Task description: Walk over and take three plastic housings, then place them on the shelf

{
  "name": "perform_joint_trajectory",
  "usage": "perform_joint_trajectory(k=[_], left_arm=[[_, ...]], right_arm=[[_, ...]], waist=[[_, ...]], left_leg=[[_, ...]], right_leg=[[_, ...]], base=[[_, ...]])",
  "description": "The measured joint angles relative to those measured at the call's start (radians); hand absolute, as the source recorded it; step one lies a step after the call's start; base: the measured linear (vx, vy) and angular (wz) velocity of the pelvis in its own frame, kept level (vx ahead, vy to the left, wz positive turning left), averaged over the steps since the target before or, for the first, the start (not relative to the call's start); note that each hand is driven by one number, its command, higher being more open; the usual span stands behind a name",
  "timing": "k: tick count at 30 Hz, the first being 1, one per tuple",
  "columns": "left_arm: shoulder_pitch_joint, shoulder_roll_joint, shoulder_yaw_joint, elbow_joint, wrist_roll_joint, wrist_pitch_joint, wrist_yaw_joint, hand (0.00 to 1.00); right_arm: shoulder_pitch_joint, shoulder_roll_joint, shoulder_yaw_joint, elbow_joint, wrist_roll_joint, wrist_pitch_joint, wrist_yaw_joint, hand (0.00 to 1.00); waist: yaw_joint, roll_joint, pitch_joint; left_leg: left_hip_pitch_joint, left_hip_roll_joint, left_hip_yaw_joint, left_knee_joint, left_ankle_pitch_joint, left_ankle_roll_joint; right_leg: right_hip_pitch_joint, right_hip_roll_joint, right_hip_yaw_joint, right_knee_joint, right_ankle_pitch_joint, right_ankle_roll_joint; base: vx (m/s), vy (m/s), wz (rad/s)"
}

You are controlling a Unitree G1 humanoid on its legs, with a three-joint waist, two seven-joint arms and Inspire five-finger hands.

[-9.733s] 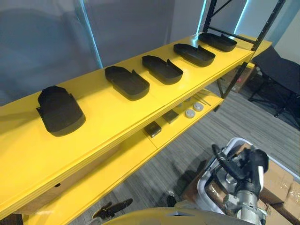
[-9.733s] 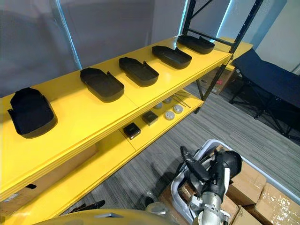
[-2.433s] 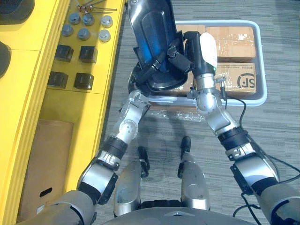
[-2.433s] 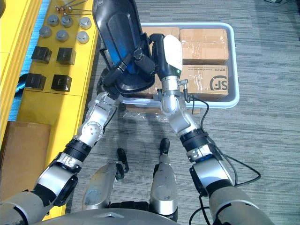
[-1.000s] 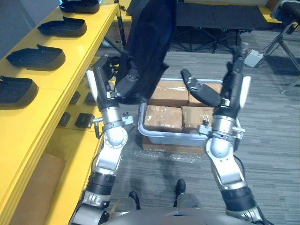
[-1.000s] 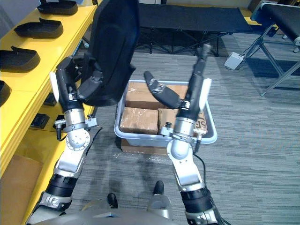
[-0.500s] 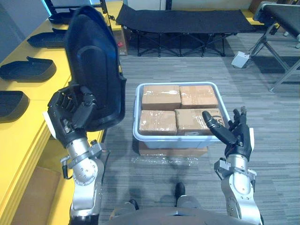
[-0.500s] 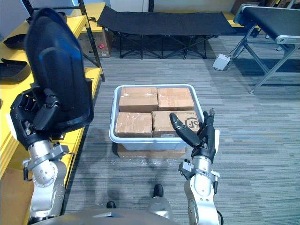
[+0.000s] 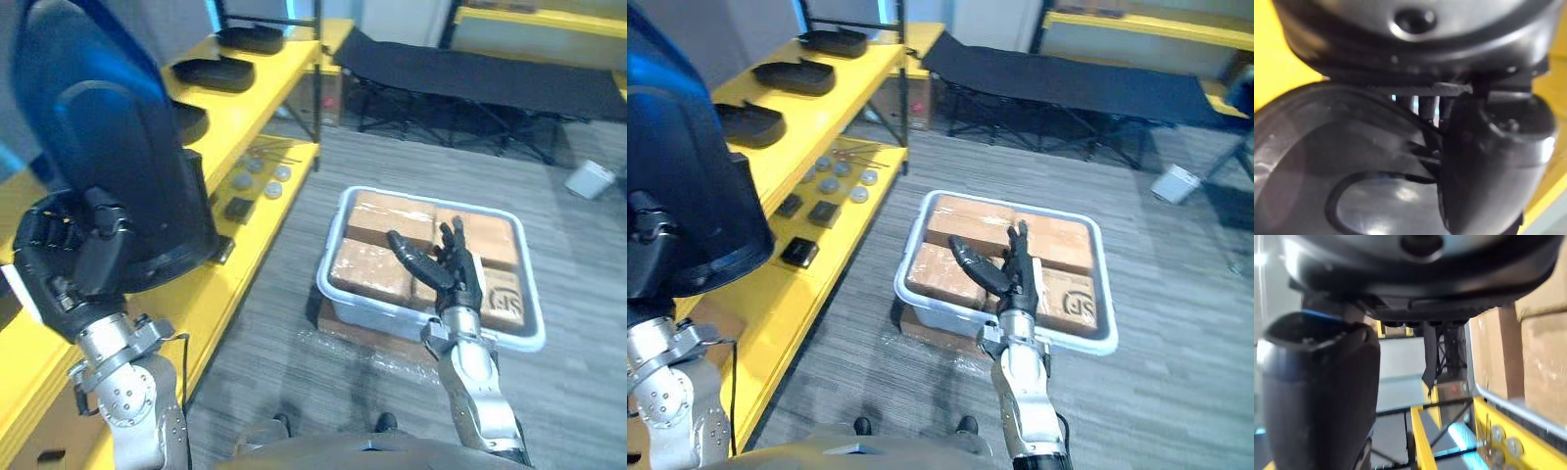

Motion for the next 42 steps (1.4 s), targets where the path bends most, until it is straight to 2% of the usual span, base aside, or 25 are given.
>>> perform_joint_trajectory(k=[2, 5, 7, 9, 10, 11, 13, 14, 18, 20, 21, 22, 23, 24, 25, 26, 28, 31, 33, 37, 39, 40, 41, 42], left_arm=[[0.035, -0.015, 0.034, -0.002, -0.029, -0.003, -0.014, 0.0], [0.078, -0.026, 0.086, -0.004, -0.072, -0.01, -0.06, 0.0], [0.082, -0.027, 0.101, -0.005, -0.098, -0.021, -0.087, 0.0], [0.08, -0.028, 0.108, -0.008, -0.102, -0.021, -0.124, 0.0], [0.07, -0.023, 0.101, -0.008, -0.114, -0.021, -0.163, 0.0], [0.062, -0.023, 0.086, -0.008, -0.136, -0.021, -0.199, 0.0], [0.066, -0.023, 0.067, -0.008, -0.143, -0.021, -0.229, 0.0], [0.077, -0.023, 0.068, -0.009, -0.144, -0.021, -0.24, 0.0], [0.108, -0.026, 0.047, -0.013, -0.144, -0.021, -0.243, 0.0], [0.11, -0.031, 0.012, -0.013, -0.142, -0.019, -0.252, 0.0], [0.109, -0.033, -0.007, -0.013, -0.135, -0.017, -0.27, 0.0], [0.105, -0.031, -0.02, -0.012, -0.131, -0.017, -0.295, 0.0], [0.105, -0.031, -0.027, -0.012, -0.132, -0.017, -0.308, 0.0], [0.103, -0.032, -0.045, -0.012, -0.132, -0.017, -0.322, 0.0], [0.103, -0.032, -0.048, -0.012, -0.132, -0.017, -0.325, 0.0], [0.104, -0.032, -0.05, -0.012, -0.132, -0.017, -0.326, 0.0], [0.108, -0.033, -0.04, -0.012, -0.134, -0.017, -0.309, 0.0], [0.113, -0.034, -0.042, -0.006, -0.166, -0.016, -0.298, 0.0], [0.112, -0.033, -0.054, -0.005, -0.161, -0.016, -0.295, 0.0], [0.093, -0.032, -0.059, -0.005, -0.117, -0.016, -0.3, 0.0], [0.078, -0.023, -0.058, -0.006, -0.103, -0.017, -0.315, 0.0], [0.069, -0.015, -0.058, -0.006, -0.09, -0.017, -0.317, 0.0], [0.037, -0.01, -0.059, -0.003, -0.08, -0.016, -0.319, 0.0], [0.024, -0.009, -0.059, -0.004, -0.075, -0.016, -0.32, 0.0]], right_arm=[[-0.056, 0.002, 0.037, 0.033, -0.008, 0.0, 0.001, 1.0], [-0.13, 0.003, 0.08, 0.099, -0.04, 0.0, -0.002, 1.0], [-0.143, 0.003, 0.084, 0.101, -0.04, 0.0, -0.006, 1.0], [-0.151, 0.002, 0.081, 0.099, -0.038, 0.0, -0.029, 1.0], [-0.148, 0.001, 0.066, 0.099, -0.037, 0.0, -0.051, 1.0], [-0.147, 0.001, 0.038, 0.099, -0.036, 0.0, -0.058, 1.0], [-0.147, -0.001, -0.008, 0.096, -0.035, 0.0, -0.057, 1.0], [-0.148, -0.003, -0.03, 0.096, -0.032, -0.001, -0.045, 1.0], [-0.143, -0.005, -0.04, 0.096, -0.03, -0.001, -0.006, 1.0], [-0.137, -0.005, -0.046, 0.096, -0.032, -0.006, 0.009, 1.0], [-0.126, 0.0, -0.062, 0.095, -0.033, -0.014, 0.025, 1.0], [-0.104, 0.001, -0.08, 0.084, -0.034, -0.024, 0.034, 1.0], [-0.094, -0.001, -0.092, 0.082, -0.034, -0.032, 0.04, 1.0], [-0.073, -0.011, -0.126, 0.068, -0.034, -0.038, 0.043, 1.0], [-0.07, -0.013, -0.138, 0.062, -0.034, -0.04, 0.043, 1.0], [-0.07, -0.02, -0.168, 0.057, -0.033, -0.057, 0.043, 1.0], [-0.07, -0.014, -0.173, 0.058, -0.031, -0.065, 0.047, 1.0], [-0.075, -0.006, -0.155, 0.058, -0.031, -0.071, 0.049, 1.0], [-0.081, -0.004, -0.142, 0.058, -0.026, -0.084, 0.04, 1.0], [-0.084, 0.047, -0.143, 0.058, -0.02, -0.094, 0.026, 1.0], [-0.084, 0.062, -0.147, 0.058, -0.023, -0.099, 0.022, 1.0], [-0.08, 0.068, -0.147, 0.058, -0.032, -0.1, 0.02, 1.0], [-0.077, 0.064, -0.148, 0.058, -0.033, -0.105, 0.022, 1.0], [-0.075, 0.063, -0.148, 0.059, -0.034, -0.105, 0.022, 1.0]], waist=[[0.023, -0.003, -0.002], [0.081, -0.025, -0.014], [0.086, -0.035, -0.02], [0.068, -0.033, -0.019], [0.041, -0.047, -0.02], [0.04, -0.057, -0.022], [0.046, -0.05, -0.018], [0.055, -0.033, -0.008], [0.066, -0.01, 0.006], [0.053, 0.0, 0.014], [0.035, 0.011, 0.028], [0.01, 0.017, 0.042], [0.002, 0.021, 0.047], [-0.011, 0.034, 0.053], [-0.013, 0.041, 0.056], [-0.011, 0.064, 0.065], [-0.004, 0.075, 0.074], [0.004, 0.064, 0.082], [-0.005, 0.053, 0.089], [-0.014, 0.026, 0.107], [-0.014, 0.009, 0.113], [-0.014, 0.001, 0.111], [-0.029, 0.006, 0.108], [-0.039, 0.01, 0.105]], left_leg=[[-0.01, -0.005, -0.026, 0.01, -0.001, 0.001], [-0.04, -0.027, -0.077, 0.02, -0.003, 0.008], [-0.065, -0.036, -0.118, 0.027, -0.007, 0.012], [-0.089, -0.045, -0.205, 0.034, 0.005, 0.029], [-0.108, -0.071, -0.289, 0.046, 0.013, 0.029], [-0.122, -0.09, -0.34, 0.06, 0.017, 0.02], [-0.131, -0.099, -0.403, 0.082, 0.028, -0.001], [-0.131, -0.099, -0.433, 0.089, 0.029, -0.006], [-0.135, -0.105, -0.455, 0.109, 0.037, -0.018], [-0.153, -0.111, -0.422, 0.116, 0.051, -0.016], [-0.163, -0.078, -0.318, 0.115, 0.031, 0.038], [-0.17, -0.017, -0.169, 0.116, 0.034, 0.045], [-0.173, 0.008, -0.105, 0.114, 0.037, 0.047], [-0.183, 0.047, 0.006, 0.097, 0.053, 0.051], [-0.183, 0.05, 0.025, 0.086, 0.06, 0.05], [-0.182, 0.051, 0.042, 0.049, 0.11, 0.04], [-0.179, 0.053, 0.05, 0.048, 0.149, 0.033], [-0.175, 0.049, 0.077, 0.095, 0.144, 0.033], [-0.185, 0.039, 0.082, 0.13, 0.124, 0.038], [-0.189, 0.009, 0.092, 0.205, 0.057, 0.044], [-0.182, -0.015, 0.096, 0.232, 0.023, 0.054], [-0.176, -0.03, 0.096, 0.237, 0.003, 0.058], [-0.17, -0.036, 0.077, 0.234, -0.01, 0.065], [-0.165, -0.039, 0.064, 0.225, -0.01, 0.067]], right_leg=[[0.011, -0.003, -0.027, 0.0, -0.001, -0.001], [0.019, -0.02, -0.073, 0.0, -0.013, 0.01], [0.025, -0.022, -0.071, 0.006, -0.022, 0.005], [0.027, -0.016, 0.036, 0.054, -0.092, -0.008], [0.032, 0.0, 0.135, 0.087, -0.163, -0.013], [0.031, -0.001, 0.184, 0.125, -0.207, -0.001], [0.029, 0.006, 0.185, 0.196, -0.23, 0.005], [0.036, 0.011, 0.168, 0.223, -0.247, -0.001], [0.07, 0.009, 0.132, 0.231, -0.288, 0.011], [0.093, 0.008, 0.093, 0.236, -0.315, 0.013], [0.12, 0.014, 0.041, 0.236, -0.317, 0.01], [0.147, 0.018, -0.011, 0.236, -0.318, 0.01], [0.157, 0.019, -0.035, 0.236, -0.319, 0.01], [0.162, 0.013, -0.086, 0.238, -0.326, 0.018], [0.161, 0.01, -0.099, 0.242, -0.327, 0.019], [0.127, 0.001, -0.095, 0.277, -0.354, 0.017], [0.11, -0.009, -0.076, 0.316, -0.373, 0.022], [0.093, -0.043, -0.042, 0.378, -0.401, 0.03], [0.083, -0.066, -0.037, 0.413, -0.418, 0.036], [0.099, -0.12, -0.031, 0.443, -0.45, 0.056], [0.129, -0.144, -0.04, 0.433, -0.458, 0.053], [0.148, -0.153, -0.048, 0.427, -0.457, 0.046], [0.1, -0.173, -0.015, 0.556, -0.404, -0.017], [0.066, -0.18, 0.003, 0.621, -0.37, -0.044]], base=[[-0.01, 0.019, 0.4], [-0.01, 0.031, 0.46], [0.01, 0.045, 0.75], [0.08, 0.066, 1.37], [0.11, 0.011, 1.87], [0.11, -0.015, 1.77], [0.07, -0.044, 1.2], [0.03, -0.061, 0.86], [-0.02, -0.077, 0.39], [-0.08, -0.054, 0.71], [-0.1, -0.074, 1.21], [-0.1, -0.08, 1.3], [-0.1, -0.081, 1.38], [-0.06, -0.034, 0.97], [-0.09, 0.011, 0.91], [-0.08, 0.048, 0.38], [-0.08, 0.075, 0.06], [0.0, 0.058, -0.24], [0.02, 0.062, -0.1], [0.06, 0.082, -0.02], [0.14, 0.132, 0.08], [0.23, 0.107, 0.29], [0.22, 0.115, 0.41], [0.18, 0.101, 0.47]])
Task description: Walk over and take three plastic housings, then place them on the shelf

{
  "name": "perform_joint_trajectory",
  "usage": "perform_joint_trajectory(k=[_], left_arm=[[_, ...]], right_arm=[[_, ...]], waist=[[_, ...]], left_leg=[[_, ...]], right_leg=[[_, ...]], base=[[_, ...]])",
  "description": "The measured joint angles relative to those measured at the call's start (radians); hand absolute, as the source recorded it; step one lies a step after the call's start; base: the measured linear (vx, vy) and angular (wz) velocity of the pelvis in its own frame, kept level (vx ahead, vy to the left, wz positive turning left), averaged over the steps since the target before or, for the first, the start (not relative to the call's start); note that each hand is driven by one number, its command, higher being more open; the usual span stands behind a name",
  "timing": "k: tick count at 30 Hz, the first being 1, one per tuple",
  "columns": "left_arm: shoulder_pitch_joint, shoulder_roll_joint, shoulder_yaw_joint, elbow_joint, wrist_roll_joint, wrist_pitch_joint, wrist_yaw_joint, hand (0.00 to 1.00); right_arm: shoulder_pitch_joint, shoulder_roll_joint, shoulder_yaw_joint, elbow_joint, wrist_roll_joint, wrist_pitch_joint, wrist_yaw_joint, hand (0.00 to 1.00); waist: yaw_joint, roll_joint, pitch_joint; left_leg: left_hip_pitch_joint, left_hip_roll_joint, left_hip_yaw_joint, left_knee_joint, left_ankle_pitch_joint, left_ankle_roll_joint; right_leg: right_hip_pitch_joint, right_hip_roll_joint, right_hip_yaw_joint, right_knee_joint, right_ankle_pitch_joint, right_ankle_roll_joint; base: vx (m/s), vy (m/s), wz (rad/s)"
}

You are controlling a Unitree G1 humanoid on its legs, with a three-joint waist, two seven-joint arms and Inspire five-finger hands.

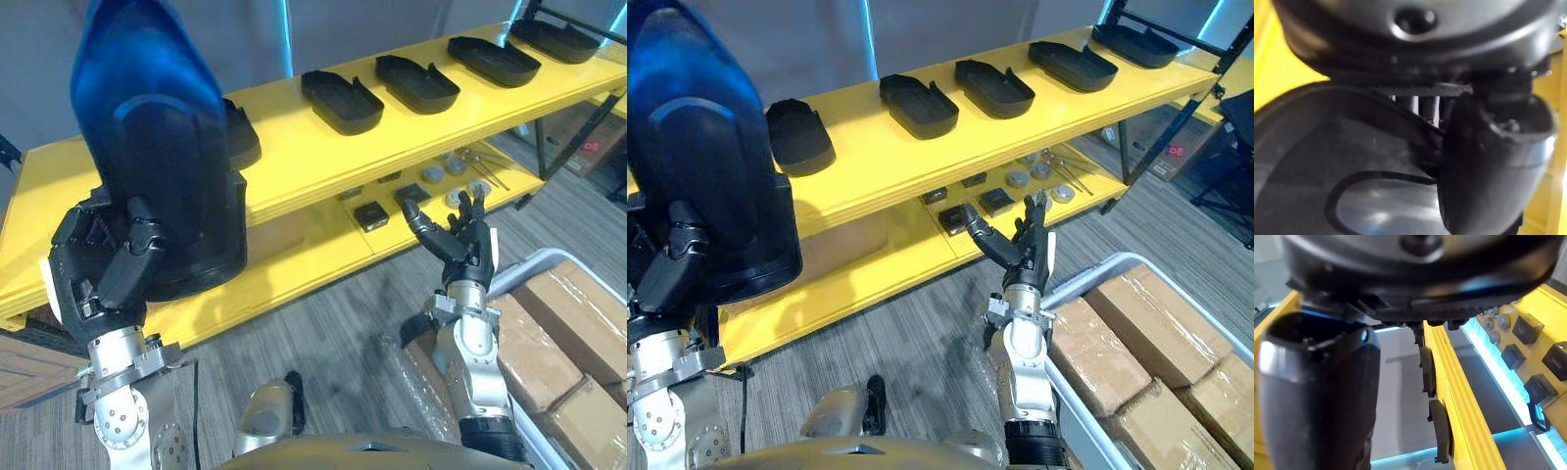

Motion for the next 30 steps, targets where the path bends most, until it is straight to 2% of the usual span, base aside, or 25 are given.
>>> perform_joint_trajectory(k=[1, 2, 3, 4, 5, 6, 7, 8, 9, 10, 11, 12, 13, 14, 16, 17, 20, 22, 26, 30], left_arm=[[-0.022, 0.01, 0.001, -0.001, 0.012, 0.0, 0.001, 0.0], [-0.051, 0.041, 0.003, -0.002, 0.029, 0.0, 0.008, 0.0], [-0.059, 0.052, 0.002, -0.002, 0.03, 0.0, 0.011, 0.0], [-0.072, 0.063, 0.002, -0.001, 0.03, 0.0, 0.015, 0.0], [-0.087, 0.062, 0.002, 0.001, 0.03, 0.0, 0.027, 0.0], [-0.101, 0.062, 0.0, 0.001, 0.029, 0.0, 0.034, 0.0], [-0.11, 0.063, -0.001, 0.005, 0.029, 0.0, 0.035, 0.0], [-0.135, 0.064, -0.005, 0.013, 0.028, 0.0, 0.036, 0.0], [-0.144, 0.064, -0.008, 0.016, 0.026, 0.0, 0.037, 0.0], [-0.16, 0.065, -0.028, 0.027, 0.024, 0.001, 0.044, 0.0], [-0.168, 0.066, -0.042, 0.04, 0.022, 0.002, 0.047, 0.0], [-0.164, 0.066, -0.051, 0.043, 0.021, 0.002, 0.047, 0.0], [-0.155, 0.071, -0.06, 0.047, 0.021, 0.004, 0.047, 0.0], [-0.144, 0.053, -0.071, 0.051, 0.02, 0.02, 0.049, 0.0], [-0.115, 0.036, -0.093, 0.05, 0.017, 0.034, 0.04, 0.0], [-0.11, 0.037, -0.096, 0.05, 0.014, 0.04, 0.027, 0.0], [-0.115, 0.036, -0.096, 0.049, -0.047, 0.04, -0.009, 0.0], [-0.121, 0.036, -0.096, 0.049, -0.067, 0.04, -0.023, 0.0], [-0.129, 0.036, -0.095, 0.049, -0.103, 0.038, -0.038, 0.0], [-0.121, 0.034, -0.075, 0.048, -0.115, 0.036, -0.05, 0.0]], right_arm=[[-0.001, 0.001, -0.002, 0.0, -0.001, -0.001, 0.0, 1.0], [-0.001, 0.008, -0.005, 0.0, -0.002, -0.006, 0.013, 1.0], [-0.001, 0.011, -0.007, 0.0, -0.002, -0.01, 0.02, 1.0], [-0.001, 0.015, -0.01, 0.0, -0.003, -0.021, 0.029, 1.0], [-0.001, 0.016, -0.015, -0.003, -0.003, -0.034, 0.047, 1.0], [-0.001, 0.016, -0.025, -0.008, -0.003, -0.04, 0.062, 1.0], [0.002, 0.016, -0.034, -0.015, -0.004, -0.041, 0.066, 1.0], [0.002, 0.015, -0.056, -0.03, -0.004, -0.048, 0.067, 1.0], [0.002, 0.014, -0.065, -0.041, -0.004, -0.049, 0.064, 1.0], [0.004, 0.01, -0.083, -0.059, -0.006, -0.061, 0.056, 1.0], [0.01, 0.003, -0.092, -0.086, -0.038, -0.07, 0.034, 1.0], [0.011, 0.002, -0.092, -0.1, -0.069, -0.079, 0.02, 1.0], [0.011, 0.0, -0.084, -0.148, -0.111, -0.09, 0.006, 1.0], [-0.006, -0.035, -0.073, -0.182, -0.126, -0.115, 0.004, 1.0], [-0.029, -0.103, -0.059, -0.246, -0.132, -0.127, 0.001, 1.0], [-0.052, -0.132, -0.061, -0.281, -0.132, -0.145, -0.001, 1.0], [-0.114, -0.156, -0.086, -0.358, -0.128, -0.209, 0.002, 1.0], [-0.114, -0.154, -0.115, -0.39, -0.117, -0.241, 0.012, 1.0], [-0.098, -0.136, -0.157, -0.399, -0.096, -0.245, 0.033, 1.0], [-0.018, -0.046, -0.135, -0.396, -0.025, -0.238, 0.067, 1.0]], waist=[[-0.002, 0.002, -0.002], [-0.002, -0.007, -0.005], [-0.008, -0.01, -0.007], [-0.018, -0.013, -0.008], [-0.037, -0.009, -0.009], [-0.057, -0.004, -0.009], [-0.061, -0.003, -0.011], [-0.071, 0.0, -0.011], [-0.077, 0.002, -0.012], [-0.086, 0.005, -0.012], [-0.087, 0.0, -0.015], [-0.085, -0.008, -0.02], [-0.078, -0.04, -0.039], [-0.064, -0.019, -0.049], [-0.052, 0.02, -0.07], [-0.051, 0.03, -0.077], [-0.051, 0.036, -0.082], [-0.056, 0.033, -0.084], [-0.054, 0.025, -0.089], [-0.051, 0.026, -0.092]], left_leg=[[0.015, -0.006, -0.009, -0.023, 0.0, 0.003], [0.057, -0.009, -0.024, -0.079, 0.005, 0.014], [0.075, -0.011, -0.029, -0.102, 0.013, 0.028], [0.097, -0.014, -0.047, -0.124, 0.012, 0.034], [0.123, -0.011, -0.071, -0.144, 0.01, 0.038], [0.146, -0.005, -0.095, -0.159, 0.008, 0.039], [0.152, -0.004, -0.109, -0.164, 0.008, 0.037], [0.155, 0.002, -0.136, -0.161, 0.005, 0.029], [0.155, 0.003, -0.153, -0.16, 0.001, 0.025], [0.154, 0.009, -0.193, -0.154, -0.007, 0.012], [0.153, 0.008, -0.23, -0.138, -0.023, -0.009], [0.152, 0.002, -0.244, -0.13, -0.033, -0.019], [0.145, -0.02, -0.264, -0.112, -0.059, -0.044], [0.136, 0.003, -0.283, -0.076, -0.091, -0.063], [0.125, 0.05, -0.274, -0.057, -0.102, -0.08], [0.127, 0.07, -0.266, -0.06, -0.102, -0.082], [0.121, 0.098, -0.211, -0.073, -0.083, -0.096], [0.116, 0.098, -0.18, -0.079, -0.071, -0.093], [0.122, 0.083, -0.196, -0.145, -0.023, -0.093], [0.137, 0.076, -0.185, -0.199, 0.006, -0.092]], right_leg=[[-0.054, -0.012, 0.032, 0.093, 0.06, -0.029], [-0.122, -0.022, 0.112, 0.214, 0.184, -0.029], [-0.147, -0.021, 0.143, 0.255, 0.199, -0.023], [-0.182, -0.009, 0.178, 0.306, 0.159, -0.018], [-0.215, 0.023, 0.2, 0.317, 0.089, -0.017], [-0.239, 0.066, 0.209, 0.264, 0.042, -0.017], [-0.252, 0.088, 0.22, 0.219, 0.027, -0.02], [-0.273, 0.138, 0.261, 0.11, 0.016, -0.025], [-0.284, 0.162, 0.289, 0.053, 0.016, -0.025], [-0.29, 0.206, 0.359, -0.052, 0.024, -0.017], [-0.284, 0.231, 0.415, -0.158, 0.055, 0.015], [-0.28, 0.234, 0.424, -0.202, 0.099, 0.012], [-0.275, 0.212, 0.415, -0.248, 0.197, 0.03], [-0.237, 0.22, 0.381, -0.286, 0.169, 0.051], [-0.195, 0.26, 0.334, -0.333, 0.175, 0.035], [-0.176, 0.276, 0.309, -0.34, 0.168, 0.024], [-0.159, 0.291, 0.266, -0.349, 0.159, 0.009], [-0.14, 0.287, 0.232, -0.368, 0.154, 0.001], [-0.134, 0.277, 0.207, -0.388, 0.155, -0.002], [-0.137, 0.271, 0.204, -0.389, 0.156, 0.0]], base=[[0.22, 0.184, 0.28], [0.24, 0.156, 0.19], [0.32, 0.138, 0.22], [0.28, 0.042, 0.41], [0.34, 0.049, 0.6], [0.27, 0.025, 0.62], [0.25, -0.024, 0.72], [0.18, -0.059, 0.65], [0.23, -0.115, 0.92], [0.22, -0.157, 1.01], [0.22, -0.182, 0.98], [0.21, -0.236, 0.87], [0.29, -0.379, 0.64], [0.28, -0.38, 0.56], [0.21, -0.274, 0.48], [0.15, -0.188, 0.55], [0.07, -0.129, 0.45], [0.01, -0.065, 0.5], [-0.04, -0.02, 0.31], [-0.08, 0.005, 0.06]])
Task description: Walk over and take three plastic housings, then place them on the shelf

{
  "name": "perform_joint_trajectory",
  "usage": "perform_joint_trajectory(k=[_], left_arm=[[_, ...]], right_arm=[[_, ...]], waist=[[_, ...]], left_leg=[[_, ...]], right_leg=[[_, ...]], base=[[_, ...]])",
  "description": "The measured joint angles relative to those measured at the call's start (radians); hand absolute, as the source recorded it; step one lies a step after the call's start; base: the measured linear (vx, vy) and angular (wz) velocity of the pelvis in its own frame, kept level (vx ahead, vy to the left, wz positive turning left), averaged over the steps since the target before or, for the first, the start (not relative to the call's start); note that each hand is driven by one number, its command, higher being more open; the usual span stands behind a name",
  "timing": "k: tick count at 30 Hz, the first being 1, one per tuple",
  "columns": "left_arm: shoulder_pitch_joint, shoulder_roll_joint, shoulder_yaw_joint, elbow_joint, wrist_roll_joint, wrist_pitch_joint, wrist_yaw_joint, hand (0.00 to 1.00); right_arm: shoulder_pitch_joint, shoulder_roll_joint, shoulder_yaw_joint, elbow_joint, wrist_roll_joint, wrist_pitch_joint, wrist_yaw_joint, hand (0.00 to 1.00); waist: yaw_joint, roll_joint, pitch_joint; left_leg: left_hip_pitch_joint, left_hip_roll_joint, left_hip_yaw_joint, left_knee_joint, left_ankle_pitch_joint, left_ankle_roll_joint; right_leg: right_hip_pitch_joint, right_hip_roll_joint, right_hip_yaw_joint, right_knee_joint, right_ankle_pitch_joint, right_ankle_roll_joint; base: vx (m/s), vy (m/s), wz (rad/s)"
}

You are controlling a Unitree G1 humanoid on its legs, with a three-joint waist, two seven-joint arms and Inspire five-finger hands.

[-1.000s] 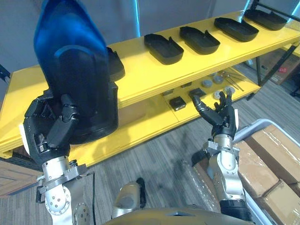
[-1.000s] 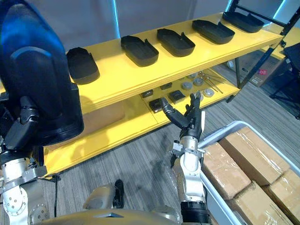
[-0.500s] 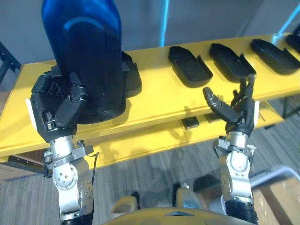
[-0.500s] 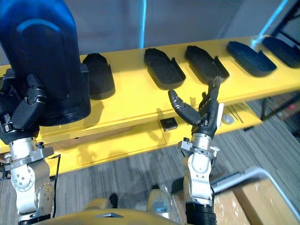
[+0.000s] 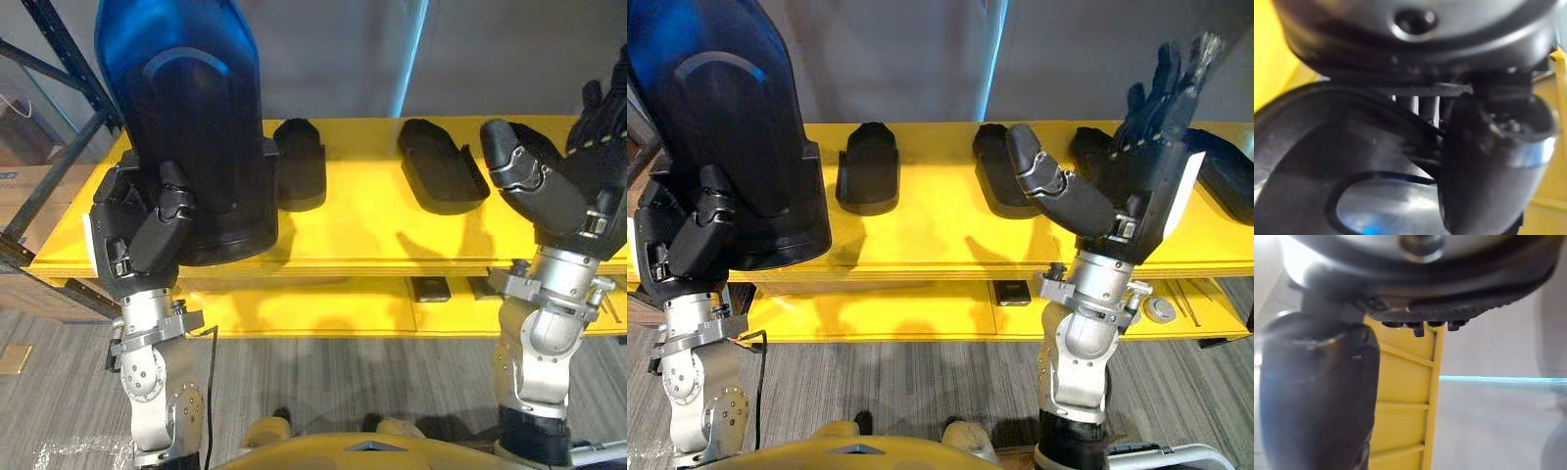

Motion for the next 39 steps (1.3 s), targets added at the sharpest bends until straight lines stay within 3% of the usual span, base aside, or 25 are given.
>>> perform_joint_trajectory(k=[6, 10, 11, 12, 14, 17, 18, 20, 21, 22, 23, 24, 26, 28, 29, 30, 31, 32, 34, 37, 39], left_arm=[[0.031, -0.01, -0.021, 0.0, -0.031, 0.0, 0.004, 0.0], [0.04, -0.037, -0.061, 0.025, -0.033, 0.0, -0.011, 0.0], [0.041, -0.04, -0.061, 0.027, -0.034, -0.001, -0.013, 0.0], [0.043, -0.037, -0.061, 0.031, -0.034, -0.003, -0.015, 0.0], [0.044, -0.037, -0.064, 0.062, -0.033, -0.026, -0.02, 0.0], [0.044, -0.035, -0.062, 0.095, -0.033, -0.059, -0.028, 0.0], [0.044, -0.036, -0.063, 0.099, -0.032, -0.065, -0.03, 0.0], [0.047, -0.037, -0.082, 0.104, -0.012, -0.078, -0.038, 0.0], [0.043, -0.021, -0.085, 0.105, 0.001, -0.081, -0.05, 0.0], [0.039, -0.009, -0.084, 0.104, 0.019, -0.082, -0.058, 0.0], [0.02, 0.038, -0.084, 0.118, 0.036, -0.079, -0.078, 0.0], [0.011, 0.064, -0.084, 0.133, 0.036, -0.074, -0.09, 0.0], [-0.002, 0.146, -0.08, 0.173, 0.036, -0.035, -0.102, 0.0], [-0.008, 0.193, -0.075, 0.183, 0.035, -0.012, -0.116, 0.0], [-0.008, 0.197, -0.062, 0.176, 0.025, -0.013, -0.132, 0.0], [-0.016, 0.199, -0.055, 0.174, 0.017, -0.014, -0.137, 0.0], [-0.034, 0.199, -0.05, 0.175, 0.013, -0.012, -0.137, 0.0], [-0.063, 0.18, -0.042, 0.175, -0.011, -0.009, -0.141, 0.0], [-0.084, 0.147, -0.04, 0.175, -0.057, -0.009, -0.142, 0.0], [-0.089, 0.1, -0.033, 0.174, -0.055, 0.0, -0.112, 0.0], [-0.085, 0.081, -0.033, 0.174, -0.05, 0.002, -0.097, 0.0]], right_arm=[[0.096, 0.053, 0.079, 0.004, 0.069, 0.004, 0.05, 1.0], [0.098, 0.051, 0.057, 0.09, 0.06, 0.017, 0.065, 1.0], [0.097, 0.051, 0.05, 0.092, 0.065, 0.038, 0.068, 1.0], [0.097, 0.051, 0.048, 0.093, 0.072, 0.046, 0.07, 1.0], [0.09, 0.045, 0.052, 0.093, 0.076, 0.048, 0.068, 1.0], [0.034, 0.029, 0.102, 0.115, 0.12, 0.04, 0.059, 1.0], [0.02, 0.029, 0.113, 0.123, 0.12, 0.04, 0.055, 1.0], [-0.005, 0.013, 0.159, 0.129, 0.149, 0.034, 0.023, 1.0], [-0.01, 0.022, 0.178, 0.144, 0.171, 0.027, 0.015, 1.0], [-0.01, 0.034, 0.186, 0.153, 0.18, 0.024, 0.01, 1.0], [-0.014, 0.07, 0.199, 0.185, 0.177, 0.023, -0.01, 1.0], [-0.014, 0.088, 0.205, 0.208, 0.177, 0.023, -0.017, 1.0], [-0.017, 0.117, 0.246, 0.272, 0.166, 0.025, -0.042, 1.0], [-0.018, 0.129, 0.278, 0.284, 0.09, 0.024, -0.055, 1.0], [-0.027, 0.127, 0.291, 0.283, 0.016, 0.024, -0.064, 1.0], [-0.034, 0.128, 0.299, 0.283, -0.012, 0.024, -0.068, 1.0], [-0.033, 0.124, 0.307, 0.275, -0.033, 0.024, -0.071, 1.0], [-0.031, 0.106, 0.304, 0.264, -0.059, 0.024, -0.079, 1.0], [-0.032, 0.087, 0.286, 0.253, -0.059, 0.024, -0.074, 1.0], [-0.03, 0.071, 0.214, 0.241, -0.059, 0.026, -0.046, 1.0], [-0.031, 0.05, 0.165, 0.241, -0.056, 0.029, -0.035, 1.0]], waist=[[-0.005, 0.006, -0.007], [-0.007, 0.0, -0.004], [-0.004, -0.008, 0.006], [-0.004, -0.009, 0.008], [-0.014, -0.03, 0.014], [-0.015, -0.029, 0.013], [-0.016, -0.026, 0.011], [-0.022, 0.025, -0.021], [-0.036, 0.042, -0.043], [-0.046, 0.038, -0.05], [-0.058, 0.016, -0.052], [-0.055, -0.003, -0.052], [-0.033, -0.011, -0.052], [-0.006, -0.012, -0.053], [0.007, -0.007, -0.059], [0.0, -0.007, -0.059], [-0.011, -0.011, -0.062], [-0.012, -0.019, -0.068], [-0.019, -0.026, -0.072], [-0.032, -0.032, -0.075], [-0.031, -0.02, -0.067]], left_leg=[[-0.011, -0.01, 0.011, 0.017, 0.005, 0.019], [-0.063, -0.051, 0.064, 0.089, 0.054, 0.084], [-0.071, -0.047, 0.091, 0.125, 0.025, 0.107], [-0.074, -0.027, 0.117, 0.155, 0.014, 0.111], [-0.091, 0.062, 0.173, 0.263, 0.005, 0.11], [-0.101, 0.148, 0.176, 0.28, 0.037, 0.12], [-0.099, 0.154, 0.171, 0.284, 0.053, 0.116], [-0.1, 0.16, 0.169, 0.267, 0.168, 0.097], [-0.084, 0.143, 0.188, 0.255, 0.04, -0.014], [-0.077, 0.129, 0.199, 0.242, -0.003, -0.047], [-0.064, 0.099, 0.223, 0.204, -0.063, -0.107], [-0.062, 0.081, 0.225, 0.2, -0.063, -0.101], [-0.027, 0.066, 0.235, 0.186, -0.074, -0.08], [0.026, 0.058, 0.271, 0.139, -0.071, -0.055], [0.044, 0.056, 0.31, 0.095, -0.062, -0.03], [0.042, 0.057, 0.316, 0.081, -0.057, -0.022], [0.036, 0.054, 0.308, 0.063, -0.046, -0.008], [0.034, 0.052, 0.297, 0.031, -0.03, 0.0], [0.015, 0.047, 0.276, 0.019, -0.017, 0.005], [-0.019, 0.018, 0.264, 0.019, -0.003, 0.013], [-0.019, 0.019, 0.258, 0.016, 0.006, 0.011]], right_leg=[[-0.003, -0.001, 0.0, 0.006, -0.006, -0.004], [0.019, -0.069, -0.051, 0.0, -0.005, -0.005], [0.031, -0.094, -0.073, 0.005, -0.003, -0.002], [0.039, -0.104, -0.077, 0.009, -0.009, -0.004], [0.064, -0.179, -0.073, 0.041, -0.038, 0.023], [0.028, -0.27, 0.005, 0.083, -0.06, 0.063], [0.022, -0.284, 0.026, 0.087, -0.059, 0.07], [-0.009, -0.303, 0.081, 0.09, -0.044, 0.12], [-0.01, -0.326, 0.095, 0.078, -0.03, 0.147], [-0.003, -0.342, 0.094, 0.066, -0.01, 0.154], [0.017, -0.376, 0.102, 0.022, 0.072, 0.192], [0.021, -0.392, 0.105, 0.01, 0.108, 0.191], [0.045, -0.39, 0.086, -0.027, 0.268, 0.186], [0.046, -0.39, 0.017, -0.045, 0.378, 0.086], [0.044, -0.377, -0.057, -0.081, 0.426, 0.013], [0.028, -0.36, -0.057, -0.035, 0.357, 0.028], [0.018, -0.317, -0.056, 0.031, 0.245, 0.046], [0.019, -0.218, -0.044, 0.08, 0.097, 0.059], [0.038, -0.135, -0.019, 0.038, 0.028, 0.044], [0.072, -0.128, -0.018, -0.071, 0.033, 0.04], [0.088, -0.125, -0.026, -0.096, 0.041, 0.053]], base=[[-0.03, 0.004, 0.02], [-0.04, 0.058, 0.47], [-0.06, 0.082, 0.41], [-0.05, 0.116, 0.28], [-0.01, 0.168, 0.11], [-0.01, 0.292, -0.36], [0.03, 0.452, -0.46], [0.05, 0.561, -0.26], [0.07, 0.468, 0.03], [0.12, 0.698, 0.39], [0.1, 0.554, 0.43], [0.1, 0.614, 0.31], [0.06, 0.447, -0.1], [0.03, 0.32, -0.4], [-0.01, 0.205, -0.4], [-0.01, 0.189, -0.14], [-0.02, 0.125, 0.19], [-0.02, 0.105, 0.22], [-0.02, 0.067, 0.19], [-0.02, 0.026, 0.2], [-0.02, -0.035, 0.15]])
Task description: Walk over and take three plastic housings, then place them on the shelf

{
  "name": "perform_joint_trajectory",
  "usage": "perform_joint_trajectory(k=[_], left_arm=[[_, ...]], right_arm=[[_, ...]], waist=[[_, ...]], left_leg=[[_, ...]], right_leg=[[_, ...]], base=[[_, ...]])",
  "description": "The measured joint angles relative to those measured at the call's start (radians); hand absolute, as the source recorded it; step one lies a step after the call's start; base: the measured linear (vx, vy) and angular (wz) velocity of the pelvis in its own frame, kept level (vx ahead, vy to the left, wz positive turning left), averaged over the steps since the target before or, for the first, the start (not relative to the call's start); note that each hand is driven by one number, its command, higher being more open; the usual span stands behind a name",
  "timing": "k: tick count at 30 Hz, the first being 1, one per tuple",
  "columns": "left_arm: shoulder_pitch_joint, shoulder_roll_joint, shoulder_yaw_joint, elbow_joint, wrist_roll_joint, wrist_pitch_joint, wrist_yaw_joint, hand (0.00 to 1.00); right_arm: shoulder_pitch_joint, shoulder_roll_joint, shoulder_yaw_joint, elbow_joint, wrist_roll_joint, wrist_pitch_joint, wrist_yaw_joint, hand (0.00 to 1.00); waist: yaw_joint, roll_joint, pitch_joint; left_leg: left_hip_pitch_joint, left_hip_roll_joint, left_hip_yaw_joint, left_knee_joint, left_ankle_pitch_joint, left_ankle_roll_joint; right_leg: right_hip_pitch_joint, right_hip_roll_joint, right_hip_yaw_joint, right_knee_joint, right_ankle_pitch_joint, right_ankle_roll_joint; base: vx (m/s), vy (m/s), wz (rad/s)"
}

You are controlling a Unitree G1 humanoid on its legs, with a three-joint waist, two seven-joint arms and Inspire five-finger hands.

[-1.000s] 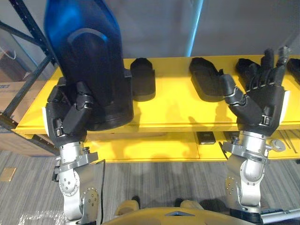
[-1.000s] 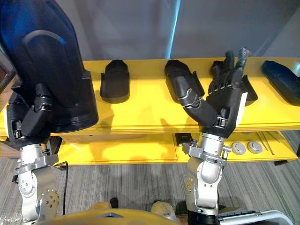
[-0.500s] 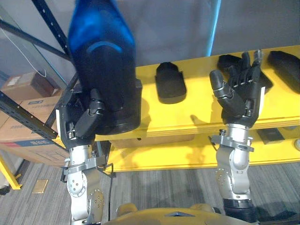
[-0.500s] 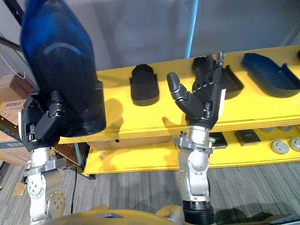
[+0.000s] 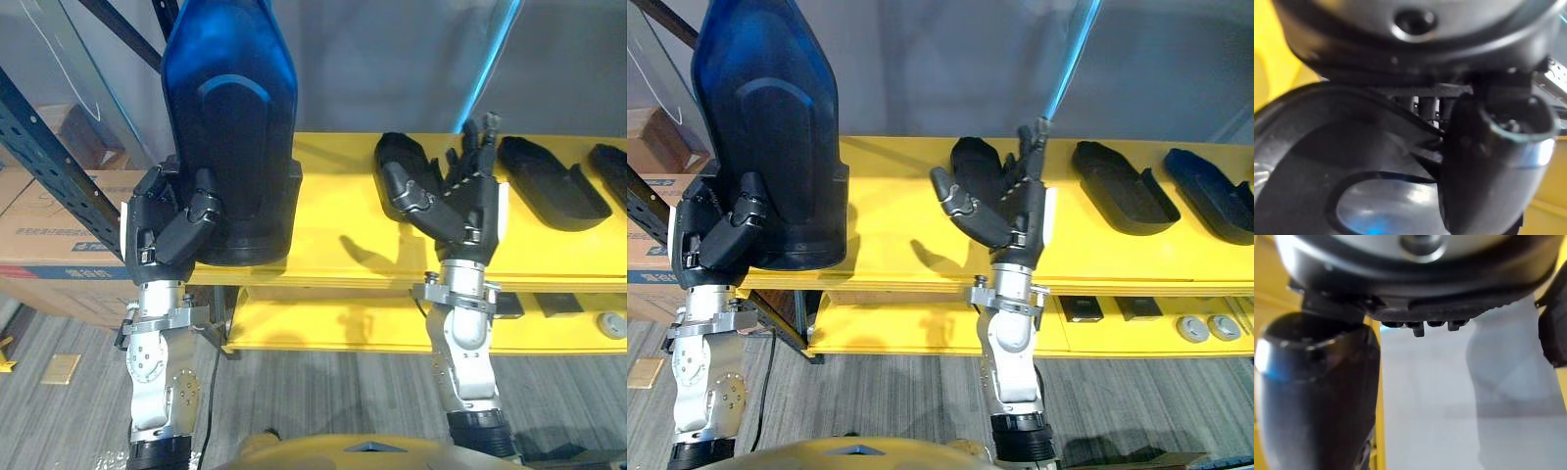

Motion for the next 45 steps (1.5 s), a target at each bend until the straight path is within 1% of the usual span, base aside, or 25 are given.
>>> perform_joint_trajectory(k=[2, 4, 5, 7, 8, 10, 11, 13, 15, 19, 20, 21, 23, 25, 27, 28, 29, 30, 31, 32, 33, 35, 38, 42, 45], left_arm=[[0.006, -0.038, 0.004, -0.008, -0.001, 0.0, 0.01, 0.0], [0.029, -0.057, 0.002, -0.032, -0.001, 0.0, 0.021, 0.0], [0.058, -0.077, -0.003, -0.057, 0.0, 0.0, 0.03, 0.0], [0.063, -0.082, -0.01, -0.059, 0.001, -0.001, 0.04, 0.0], [0.063, -0.082, -0.01, -0.059, 0.004, 0.0, 0.045, 0.0], [0.061, -0.082, -0.008, -0.059, 0.04, 0.0, 0.075, 0.0], [0.06, -0.081, -0.008, -0.059, 0.047, 0.0, 0.091, 0.0], [0.057, -0.079, -0.004, -0.058, 0.079, 0.006, 0.131, 0.0], [0.044, -0.071, 0.004, -0.059, 0.088, 0.036, 0.18, 0.0], [0.029, -0.067, 0.023, -0.058, 0.12, 0.096, 0.223, 0.0], [0.025, -0.066, 0.029, -0.057, 0.129, 0.121, 0.243, 0.0], [0.02, -0.066, 0.032, -0.053, 0.133, 0.131, 0.252, 0.0], [0.008, -0.067, 0.035, -0.047, 0.152, 0.158, 0.282, 0.0], [0.007, -0.068, 0.025, -0.042, 0.156, 0.155, 0.279, 0.0], [-0.018, -0.056, 0.01, -0.006, 0.287, 0.156, 0.359, 0.0], [-0.068, -0.031, 0.017, 0.074, 0.312, 0.139, 0.367, 0.0], [-0.124, 0.0, 0.04, 0.199, 0.305, 0.064, 0.368, 0.0], [-0.145, 0.012, 0.054, 0.232, 0.272, 0.069, 0.366, 0.0], [-0.186, 0.029, 0.07, 0.275, 0.151, 0.114, 0.366, 0.0], [-0.221, 0.031, 0.094, 0.341, 0.066, 0.128, 0.357, 0.0], [-0.227, 0.033, 0.107, 0.375, 0.032, 0.129, 0.352, 0.0], [-0.225, 0.032, 0.11, 0.419, 0.018, 0.137, 0.348, 0.0], [-0.225, 0.031, 0.092, 0.432, 0.02, 0.168, 0.344, 0.0], [-0.253, 0.036, 0.094, 0.486, 0.013, 0.18, 0.348, 0.0], [-0.33, 0.044, 0.113, 0.566, -0.073, 0.217, 0.347, 0.0]], right_arm=[[0.0, -0.031, -0.039, -0.007, 0.01, 0.017, 0.015, 1.0], [0.002, -0.035, -0.038, -0.015, 0.011, 0.018, 0.019, 1.0], [0.003, -0.033, -0.026, -0.026, 0.026, 0.018, 0.032, 1.0], [0.006, -0.034, -0.018, -0.056, 0.041, 0.018, 0.041, 1.0], [0.006, -0.035, -0.017, -0.066, 0.041, 0.017, 0.045, 1.0], [0.007, -0.039, -0.017, -0.09, 0.039, 0.016, 0.059, 1.0], [0.006, -0.039, -0.017, -0.099, 0.039, 0.016, 0.06, 1.0], [0.009, -0.039, -0.017, -0.107, 0.04, 0.02, 0.072, 1.0], [0.015, -0.039, -0.016, -0.135, 0.043, 0.059, 0.075, 1.0], [0.069, -0.035, 0.0, -0.19, 0.127, 0.059, 0.1, 1.0], [0.083, -0.031, 0.018, -0.196, 0.126, 0.059, 0.11, 1.0], [0.09, -0.027, 0.028, -0.197, 0.127, 0.059, 0.117, 1.0], [0.094, -0.017, 0.097, -0.197, 0.127, 0.059, 0.129, 1.0], [0.093, -0.011, 0.169, -0.199, 0.124, 0.064, 0.137, 1.0], [0.094, -0.012, 0.227, -0.199, 0.122, 0.088, 0.136, 1.0], [0.094, -0.014, 0.252, -0.198, 0.125, 0.104, 0.138, 1.0], [0.094, -0.016, 0.266, -0.198, 0.127, 0.106, 0.146, 1.0], [0.094, -0.016, 0.271, -0.198, 0.129, 0.106, 0.155, 1.0], [0.099, -0.016, 0.275, -0.198, 0.141, 0.106, 0.17, 1.0], [0.103, -0.017, 0.281, -0.198, 0.174, 0.106, 0.187, 1.0], [0.103, -0.017, 0.287, -0.199, 0.196, 0.106, 0.199, 1.0], [0.105, -0.021, 0.287, -0.2, 0.244, 0.108, 0.227, 1.0], [0.098, -0.032, 0.298, -0.2, 0.281, 0.134, 0.256, 1.0], [0.08, -0.048, 0.347, -0.2, 0.281, 0.166, 0.275, 1.0], [0.076, -0.052, 0.375, -0.199, 0.281, 0.192, 0.284, 1.0]], waist=[[0.001, 0.016, 0.009], [0.001, 0.02, 0.013], [0.003, 0.023, 0.02], [0.005, 0.028, 0.036], [0.004, 0.029, 0.043], [0.004, 0.032, 0.048], [0.004, 0.033, 0.05], [0.003, 0.031, 0.053], [0.001, 0.033, 0.051], [-0.004, 0.038, 0.043], [-0.005, 0.037, 0.037], [-0.006, 0.035, 0.035], [-0.005, 0.03, 0.029], [-0.001, 0.031, 0.025], [0.001, 0.031, 0.015], [0.003, 0.033, 0.002], [0.001, 0.034, -0.003], [-0.001, 0.034, -0.004], [-0.005, 0.031, -0.012], [-0.012, 0.031, -0.025], [-0.023, 0.029, -0.029], [-0.036, 0.026, -0.031], [-0.047, 0.03, -0.031], [-0.052, 0.05, -0.031], [-0.058, 0.067, -0.031]], left_leg=[[0.023, 0.01, -0.007, -0.042, 0.027, -0.013], [0.029, 0.024, 0.0, -0.049, 0.034, -0.019], [0.016, 0.049, 0.005, 0.004, 0.012, -0.025], [-0.031, 0.08, -0.018, 0.119, -0.022, -0.015], [-0.038, 0.087, -0.027, 0.141, -0.025, -0.011], [-0.028, 0.101, -0.027, 0.126, -0.025, -0.011], [-0.008, 0.103, -0.019, 0.092, -0.014, -0.026], [0.025, 0.097, 0.001, 0.039, 0.01, -0.04], [0.067, 0.079, 0.024, -0.036, 0.039, -0.038], [0.093, 0.048, 0.047, -0.133, 0.087, -0.036], [0.094, 0.044, 0.052, -0.141, 0.095, -0.041], [0.094, 0.043, 0.053, -0.141, 0.098, -0.041], [0.098, 0.043, 0.052, -0.148, 0.098, -0.041], [0.108, 0.043, 0.054, -0.167, 0.104, -0.045], [0.11, 0.043, 0.053, -0.178, 0.11, -0.045], [0.113, 0.041, 0.054, -0.188, 0.116, -0.044], [0.122, 0.04, 0.058, -0.199, 0.121, -0.045], [0.129, 0.04, 0.064, -0.207, 0.123, -0.045], [0.131, 0.04, 0.072, -0.211, 0.123, -0.045], [0.132, 0.043, 0.08, -0.216, 0.122, -0.045], [0.134, 0.041, 0.085, -0.218, 0.121, -0.044], [0.133, 0.037, 0.089, -0.218, 0.121, -0.044], [0.124, 0.035, 0.094, -0.216, 0.121, -0.044], [0.12, 0.033, 0.115, -0.215, 0.122, -0.044], [0.11, 0.028, 0.117, -0.214, 0.126, -0.044]], right_leg=[[0.012, 0.015, -0.002, -0.006, 0.002, 0.004], [0.011, 0.027, 0.004, -0.006, 0.002, 0.004], [0.013, 0.043, 0.02, -0.008, 0.0, 0.001], [0.021, 0.062, 0.027, -0.008, -0.008, 0.001], [0.025, 0.068, 0.028, -0.008, -0.008, 0.002], [0.027, 0.079, 0.036, -0.007, -0.007, 0.003], [0.026, 0.085, 0.042, -0.006, -0.009, 0.001], [0.024, 0.086, 0.055, -0.005, -0.008, 0.002], [0.014, 0.074, 0.07, -0.002, -0.007, 0.005], [-0.004, 0.056, 0.077, -0.004, 0.002, 0.018], [-0.008, 0.053, 0.078, -0.006, 0.012, 0.032], [-0.008, 0.052, 0.078, -0.006, 0.013, 0.033], [-0.007, 0.053, 0.076, -0.006, 0.013, 0.033], [-0.005, 0.054, 0.073, -0.006, 0.012, 0.032], [-0.005, 0.054, 0.065, -0.007, 0.012, 0.032], [-0.005, 0.054, 0.062, -0.007, 0.012, 0.032], [-0.003, 0.053, 0.062, -0.007, 0.012, 0.032], [-0.002, 0.053, 0.067, -0.006, 0.012, 0.032], [-0.002, 0.052, 0.074, -0.006, 0.012, 0.032], [-0.004, 0.05, 0.076, -0.006, 0.012, 0.032], [-0.004, 0.047, 0.077, -0.006, 0.012, 0.032], [-0.008, 0.043, 0.08, -0.005, 0.013, 0.034], [-0.019, 0.041, 0.083, -0.002, 0.013, 0.035], [-0.044, 0.041, 0.107, 0.013, 0.012, 0.035], [-0.063, 0.04, 0.113, 0.023, 0.01, 0.034]], base=[[-0.05, -0.077, 0.06], [-0.07, -0.075, -0.15], [-0.09, -0.104, -0.27], [-0.08, -0.08, -0.14], [-0.09, -0.058, -0.03], [-0.11, -0.04, -0.08], [-0.11, -0.036, -0.16], [-0.09, -0.033, -0.19], [-0.09, 0.015, -0.19], [-0.01, 0.028, -0.04], [0.05, 0.04, -0.07], [0.07, 0.023, -0.02], [0.05, -0.004, 0.02], [0.04, -0.011, 0.02], [0.02, -0.006, 0.07], [0.0, 0.001, 0.05], [0.0, 0.0, 0.0], [-0.03, 0.015, -0.13], [-0.05, 0.016, -0.15], [-0.05, 0.018, -0.11], [-0.03, 0.016, -0.06], [-0.01, 0.014, -0.03], [0.0, 0.005, -0.03], [0.01, 0.018, -0.14], [0.0, 0.007, -0.02]])
